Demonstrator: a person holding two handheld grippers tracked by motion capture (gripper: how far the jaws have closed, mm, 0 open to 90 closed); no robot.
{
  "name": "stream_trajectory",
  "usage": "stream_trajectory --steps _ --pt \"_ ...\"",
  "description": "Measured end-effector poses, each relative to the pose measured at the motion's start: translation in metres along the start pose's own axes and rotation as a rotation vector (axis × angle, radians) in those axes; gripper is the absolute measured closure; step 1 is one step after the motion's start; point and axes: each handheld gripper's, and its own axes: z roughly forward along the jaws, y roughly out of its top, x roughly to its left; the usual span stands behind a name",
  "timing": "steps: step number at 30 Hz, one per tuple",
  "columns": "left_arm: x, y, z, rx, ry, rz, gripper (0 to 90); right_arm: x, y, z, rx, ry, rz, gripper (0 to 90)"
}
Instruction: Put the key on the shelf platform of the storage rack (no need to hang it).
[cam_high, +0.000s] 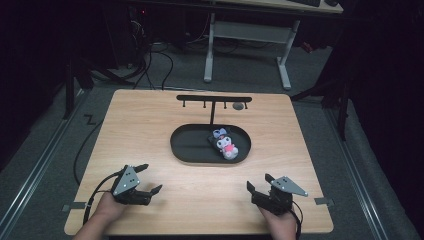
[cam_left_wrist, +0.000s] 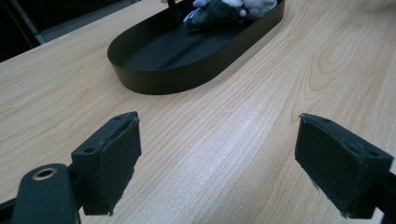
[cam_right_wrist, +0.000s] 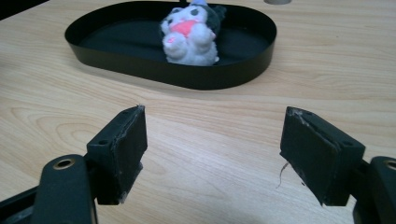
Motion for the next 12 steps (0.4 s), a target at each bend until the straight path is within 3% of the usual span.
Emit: stream_trajectory --steps 12 --pt "0.0006 0.0 0.0002 -0.001 -0.014 0.004 15.4 -0.0009 -0.0021 0.0058 0.016 0.007 0.004 21.0"
